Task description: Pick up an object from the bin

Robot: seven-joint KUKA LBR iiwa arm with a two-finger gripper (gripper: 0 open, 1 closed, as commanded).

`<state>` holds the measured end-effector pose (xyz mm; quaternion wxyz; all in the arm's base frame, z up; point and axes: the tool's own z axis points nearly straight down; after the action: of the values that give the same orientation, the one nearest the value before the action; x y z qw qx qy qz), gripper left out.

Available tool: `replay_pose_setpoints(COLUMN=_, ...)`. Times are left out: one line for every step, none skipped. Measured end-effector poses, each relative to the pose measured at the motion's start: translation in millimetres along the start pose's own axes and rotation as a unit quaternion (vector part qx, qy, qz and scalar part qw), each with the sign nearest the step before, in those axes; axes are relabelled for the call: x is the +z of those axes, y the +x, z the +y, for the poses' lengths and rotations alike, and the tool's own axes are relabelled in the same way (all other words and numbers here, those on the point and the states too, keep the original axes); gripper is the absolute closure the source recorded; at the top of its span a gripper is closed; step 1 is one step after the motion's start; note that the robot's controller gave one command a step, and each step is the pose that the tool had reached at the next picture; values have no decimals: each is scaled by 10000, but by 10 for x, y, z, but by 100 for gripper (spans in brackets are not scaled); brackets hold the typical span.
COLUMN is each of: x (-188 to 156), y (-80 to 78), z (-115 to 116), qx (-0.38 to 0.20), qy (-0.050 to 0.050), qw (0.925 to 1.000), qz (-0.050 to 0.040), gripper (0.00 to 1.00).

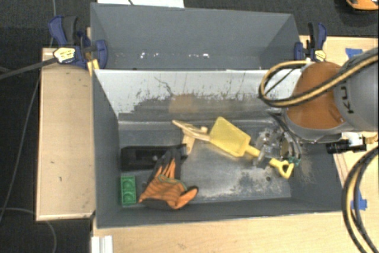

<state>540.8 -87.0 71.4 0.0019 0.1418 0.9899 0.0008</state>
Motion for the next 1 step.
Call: replay_pose_setpoints(x=-348, y=30, z=-6, qx=-2, qy=6, qw=10000, qz=53, gripper=100)
